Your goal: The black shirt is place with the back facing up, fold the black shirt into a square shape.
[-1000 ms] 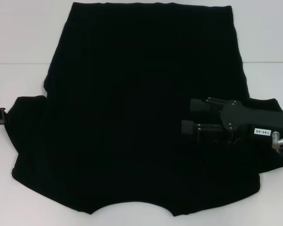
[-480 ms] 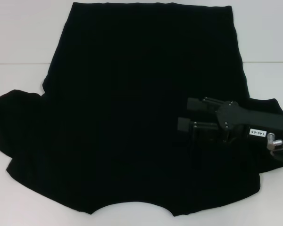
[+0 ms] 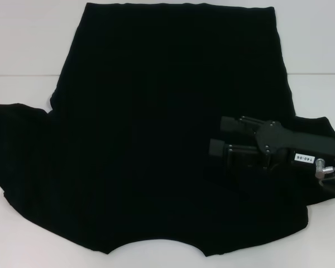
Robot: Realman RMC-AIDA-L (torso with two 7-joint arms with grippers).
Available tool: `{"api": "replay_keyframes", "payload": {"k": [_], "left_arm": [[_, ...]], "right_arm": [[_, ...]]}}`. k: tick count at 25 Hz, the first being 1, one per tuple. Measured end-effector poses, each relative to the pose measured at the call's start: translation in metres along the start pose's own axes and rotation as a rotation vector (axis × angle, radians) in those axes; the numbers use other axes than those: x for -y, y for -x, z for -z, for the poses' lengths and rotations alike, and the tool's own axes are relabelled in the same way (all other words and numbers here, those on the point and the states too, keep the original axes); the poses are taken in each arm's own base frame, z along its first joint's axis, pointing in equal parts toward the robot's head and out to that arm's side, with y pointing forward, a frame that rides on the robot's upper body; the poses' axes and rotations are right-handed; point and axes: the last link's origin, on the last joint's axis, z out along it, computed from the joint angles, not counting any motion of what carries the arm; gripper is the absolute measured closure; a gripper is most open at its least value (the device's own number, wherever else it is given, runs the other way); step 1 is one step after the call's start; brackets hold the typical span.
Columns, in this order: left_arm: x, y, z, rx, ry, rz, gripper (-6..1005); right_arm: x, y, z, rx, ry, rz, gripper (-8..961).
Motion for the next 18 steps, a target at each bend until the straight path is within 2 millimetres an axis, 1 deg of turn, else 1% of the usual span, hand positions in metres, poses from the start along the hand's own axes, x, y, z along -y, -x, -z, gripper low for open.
{"api": "replay_keyframes", "payload": {"k": [5, 18], "left_arm": [[-0.001, -0.006, -0.002, -0.024, -0.016, -0.005, 993], [-0.012, -0.017, -0.006, -0.046, -0.005, -0.034, 993]], "right_arm": [[0.000, -0.001, 0.000, 0.000, 0.002, -0.005, 40], [0.000, -0.001, 0.000, 0.000, 0.001, -0.007, 40]]}}
